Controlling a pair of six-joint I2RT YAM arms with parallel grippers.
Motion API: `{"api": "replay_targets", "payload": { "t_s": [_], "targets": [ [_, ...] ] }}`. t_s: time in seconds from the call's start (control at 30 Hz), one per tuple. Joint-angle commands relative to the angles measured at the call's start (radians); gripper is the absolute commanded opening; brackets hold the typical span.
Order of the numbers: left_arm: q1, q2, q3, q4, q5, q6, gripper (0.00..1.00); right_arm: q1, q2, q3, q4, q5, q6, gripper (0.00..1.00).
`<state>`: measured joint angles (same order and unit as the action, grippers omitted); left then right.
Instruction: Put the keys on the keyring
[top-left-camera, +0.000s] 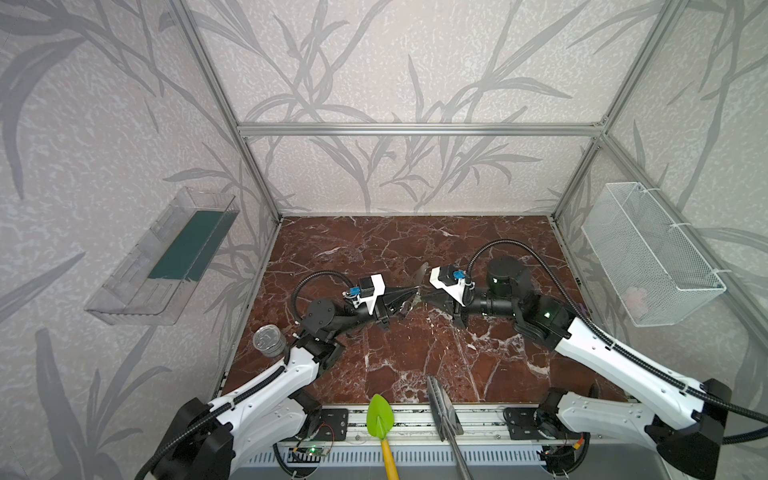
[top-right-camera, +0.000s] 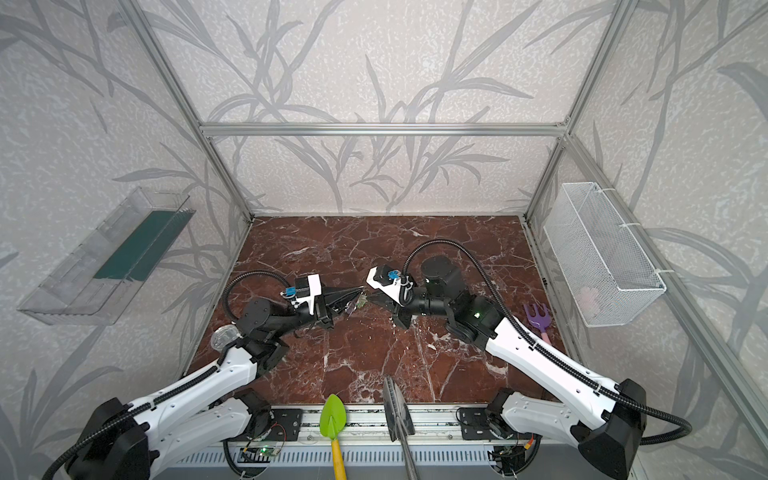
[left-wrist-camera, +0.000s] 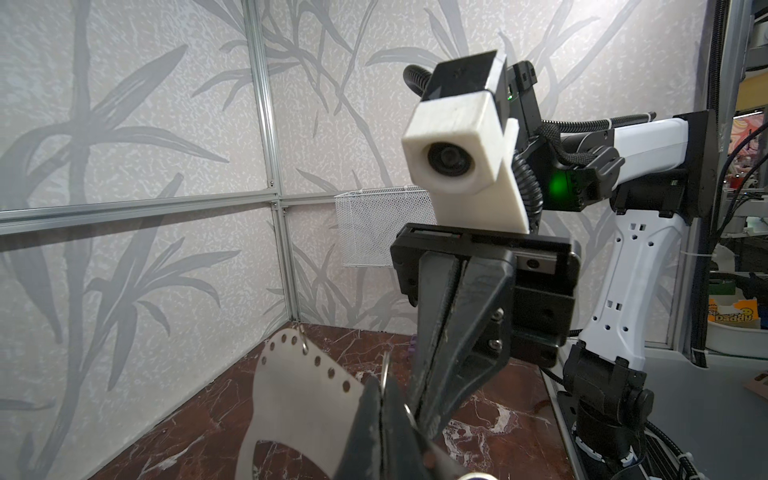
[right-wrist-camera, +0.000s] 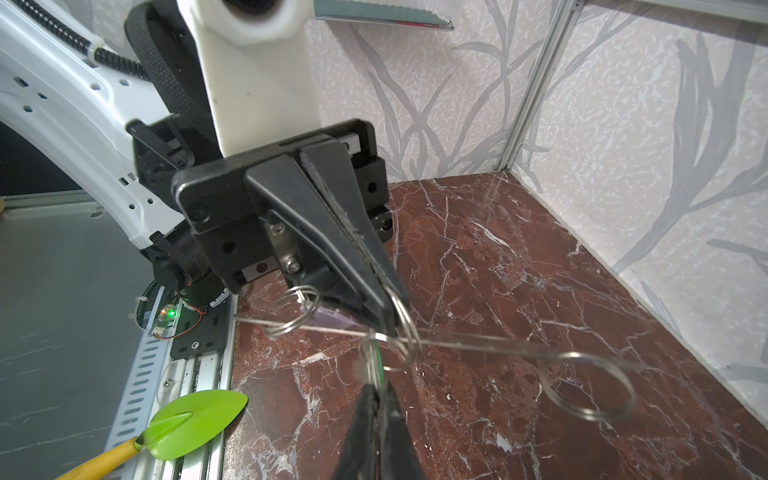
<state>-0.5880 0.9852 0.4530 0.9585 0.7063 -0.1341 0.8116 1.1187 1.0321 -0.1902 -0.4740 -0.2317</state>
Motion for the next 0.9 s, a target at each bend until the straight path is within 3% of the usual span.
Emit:
{"api": "replay_targets", "payload": {
  "t_s": [0.0, 0.67, 0.87],
  "targets": [
    [0.001, 0.005, -0.007, 0.066, 0.017, -0.023, 0.00, 0.004, 0.013, 0.025, 0.023, -0.038, 0.005, 0.06],
    [0.003, 0.069, -0.016, 0.179, 0.034, -0.084, 0.00, 0.021, 0.096, 0.073, 0.045, -0.132, 0.008, 0.04],
    [0.006, 0.071, -0.023, 0.195, 0.033, -0.090, 0.00, 0.021, 0.061, 0.051, 0.027, -0.031, -0.009, 0.08]
  ]
}}
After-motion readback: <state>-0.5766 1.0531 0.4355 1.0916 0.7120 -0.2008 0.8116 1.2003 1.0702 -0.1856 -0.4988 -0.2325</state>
